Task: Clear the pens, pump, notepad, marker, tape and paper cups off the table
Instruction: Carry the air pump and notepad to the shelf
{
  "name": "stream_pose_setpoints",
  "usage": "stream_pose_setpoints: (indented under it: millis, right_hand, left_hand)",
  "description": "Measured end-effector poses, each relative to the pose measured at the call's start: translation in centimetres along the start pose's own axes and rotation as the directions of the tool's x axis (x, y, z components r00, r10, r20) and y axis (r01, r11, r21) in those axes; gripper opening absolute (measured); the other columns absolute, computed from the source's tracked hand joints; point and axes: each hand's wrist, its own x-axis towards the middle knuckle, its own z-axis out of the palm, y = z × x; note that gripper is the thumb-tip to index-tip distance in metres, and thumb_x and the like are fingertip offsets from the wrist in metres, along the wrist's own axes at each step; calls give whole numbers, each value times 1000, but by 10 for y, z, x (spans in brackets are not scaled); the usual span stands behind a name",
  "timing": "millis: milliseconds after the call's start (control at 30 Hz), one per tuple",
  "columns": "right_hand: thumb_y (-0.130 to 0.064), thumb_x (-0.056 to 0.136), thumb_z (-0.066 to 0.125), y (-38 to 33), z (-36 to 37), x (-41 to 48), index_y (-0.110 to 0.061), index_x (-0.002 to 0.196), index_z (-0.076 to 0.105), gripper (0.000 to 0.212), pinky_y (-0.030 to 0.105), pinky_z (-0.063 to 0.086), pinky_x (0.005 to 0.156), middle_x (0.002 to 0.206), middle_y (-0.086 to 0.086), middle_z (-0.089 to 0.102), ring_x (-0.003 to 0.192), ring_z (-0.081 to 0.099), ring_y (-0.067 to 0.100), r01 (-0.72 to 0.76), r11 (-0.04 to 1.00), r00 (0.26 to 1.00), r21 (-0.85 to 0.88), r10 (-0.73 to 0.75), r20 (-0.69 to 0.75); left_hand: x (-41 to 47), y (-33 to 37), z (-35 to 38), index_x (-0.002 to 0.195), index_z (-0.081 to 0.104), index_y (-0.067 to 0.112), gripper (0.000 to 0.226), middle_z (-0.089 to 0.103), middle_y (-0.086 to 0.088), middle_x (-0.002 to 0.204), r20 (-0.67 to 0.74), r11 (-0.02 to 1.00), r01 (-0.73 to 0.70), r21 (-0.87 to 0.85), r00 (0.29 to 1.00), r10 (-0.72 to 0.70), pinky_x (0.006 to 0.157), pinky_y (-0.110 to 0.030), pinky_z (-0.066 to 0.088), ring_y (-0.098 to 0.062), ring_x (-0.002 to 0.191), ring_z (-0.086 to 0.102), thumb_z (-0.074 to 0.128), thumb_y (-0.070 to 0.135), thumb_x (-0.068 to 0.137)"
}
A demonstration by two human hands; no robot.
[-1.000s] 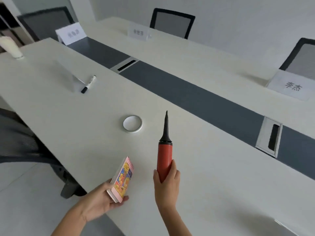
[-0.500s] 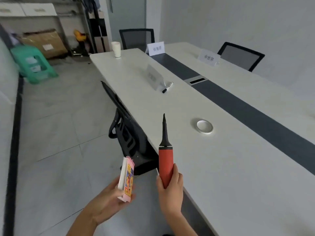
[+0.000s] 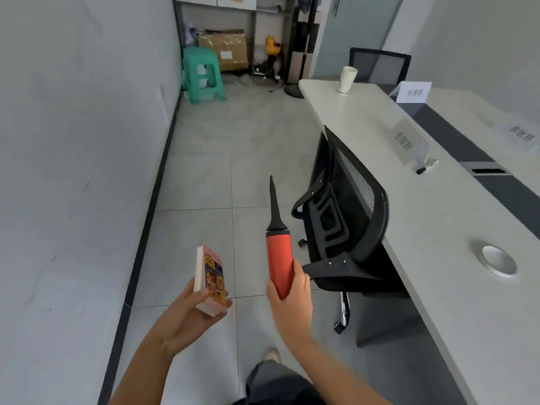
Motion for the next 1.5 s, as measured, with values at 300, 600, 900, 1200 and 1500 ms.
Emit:
stream_pose_setpoints:
  millis: [300,600,900,1200,1500]
  right_hand:
    - [-31,85,58,-47,63,77,-16,138,25,63,19,39,76,118,3,45,91,45,12,135,990,986,41,-138,88]
    - [-29,84,60,-105,105,235,-15,136,29,62,19,41,77,113,-3,45,91,49,12,190,975,973,112,-202,108]
    - [-30,84,59,-127,160,329,-18,134,31,58,19,44,77,117,-1,48,93,53,14,114,992,962,57,-124,242]
    - [-32,84,58,-201,252,428,-19,136,29,62,21,45,80,107,-9,42,92,51,12,79,997,978,18,-81,192]
    - [-34,84,58,-271,327,511,-20,137,27,64,23,47,77,108,-9,42,89,51,11,-66,998,992,-21,68,104]
  left_hand:
    - [39,55,-38,124,41,18,127,52,-21,111,-102,989,-77,-123,993,64,61,-39,60,-39,99,53,94,25,9]
    - [155,172,-35,110,53,13,91,56,-21,102,-178,942,-217,-254,968,175,60,-35,58,-33,88,55,87,34,28]
    - [237,236,-61,113,56,11,69,59,-21,101,-230,892,-316,-324,941,249,61,-32,58,-31,85,59,74,32,50]
    - [318,370,-132,131,45,2,71,60,-24,120,7,890,-239,-387,965,262,92,-40,50,-35,103,62,67,32,71]
    - [418,513,-146,118,49,16,42,56,-10,91,-288,958,-264,-108,931,224,67,-26,50,-18,77,51,62,16,78]
